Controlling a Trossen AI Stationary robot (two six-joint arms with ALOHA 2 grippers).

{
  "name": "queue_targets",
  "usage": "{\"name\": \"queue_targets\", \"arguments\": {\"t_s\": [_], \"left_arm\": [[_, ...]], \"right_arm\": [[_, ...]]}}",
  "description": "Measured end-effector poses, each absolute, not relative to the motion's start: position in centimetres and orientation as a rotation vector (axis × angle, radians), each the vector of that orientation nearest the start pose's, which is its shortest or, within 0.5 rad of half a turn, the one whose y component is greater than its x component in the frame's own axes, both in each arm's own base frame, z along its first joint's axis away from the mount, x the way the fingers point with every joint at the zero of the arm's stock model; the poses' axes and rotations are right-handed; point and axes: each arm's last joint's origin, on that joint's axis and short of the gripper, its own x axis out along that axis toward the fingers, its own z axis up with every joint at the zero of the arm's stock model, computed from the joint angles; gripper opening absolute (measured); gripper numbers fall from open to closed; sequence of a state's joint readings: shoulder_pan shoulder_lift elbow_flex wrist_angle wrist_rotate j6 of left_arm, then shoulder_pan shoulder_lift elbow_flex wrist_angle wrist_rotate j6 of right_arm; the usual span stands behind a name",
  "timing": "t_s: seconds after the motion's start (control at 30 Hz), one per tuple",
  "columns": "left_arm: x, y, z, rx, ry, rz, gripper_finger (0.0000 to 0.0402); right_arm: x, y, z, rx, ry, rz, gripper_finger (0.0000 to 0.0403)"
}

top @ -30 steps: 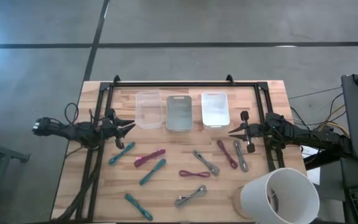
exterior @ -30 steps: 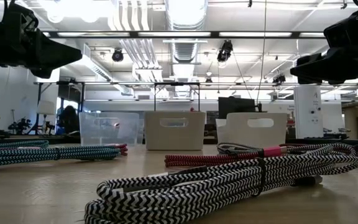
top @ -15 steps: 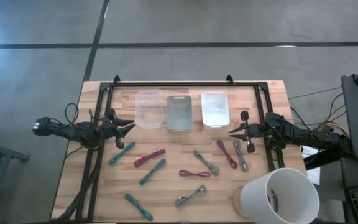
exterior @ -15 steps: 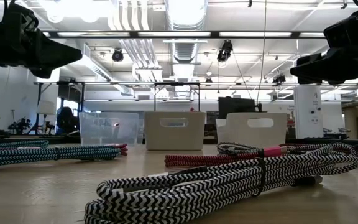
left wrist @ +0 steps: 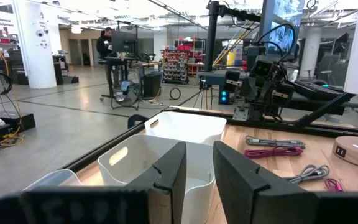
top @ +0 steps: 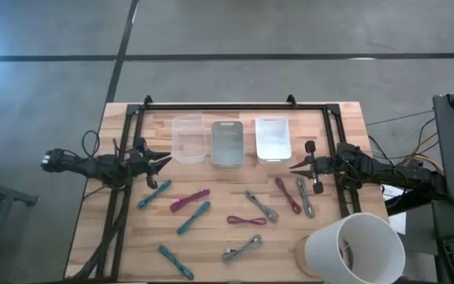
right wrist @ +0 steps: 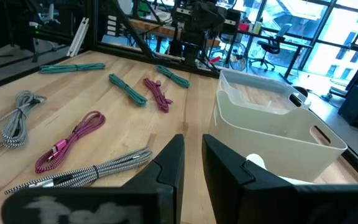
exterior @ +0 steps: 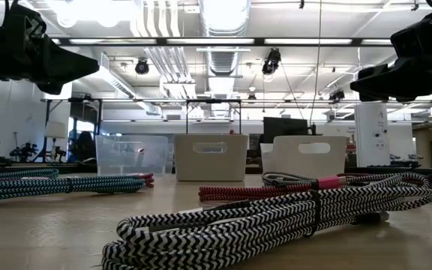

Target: Pick & Place USB Port

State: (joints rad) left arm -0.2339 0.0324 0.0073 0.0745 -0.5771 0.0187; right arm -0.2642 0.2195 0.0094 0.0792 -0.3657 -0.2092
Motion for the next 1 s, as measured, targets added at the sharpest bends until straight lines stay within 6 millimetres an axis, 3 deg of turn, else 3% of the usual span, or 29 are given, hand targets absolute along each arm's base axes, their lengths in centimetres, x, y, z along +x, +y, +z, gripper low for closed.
{"name": "queue_targets", "arguments": {"t_s": [0.9, 1.0], "left_arm": [[9.56, -0.65, 17.04, 0.034, -0.036, 0.344, 0.0090], [9.56, -0.65, 17.04, 0.034, -0.036, 0.345, 0.0090]], "right_arm": [[10.74, -1.84, 15.64, -0.169, 0.111, 0.112, 0.0054], [10.79, -2.11, 16.03, -0.181, 0.082, 0.023, 0.0054]]}}
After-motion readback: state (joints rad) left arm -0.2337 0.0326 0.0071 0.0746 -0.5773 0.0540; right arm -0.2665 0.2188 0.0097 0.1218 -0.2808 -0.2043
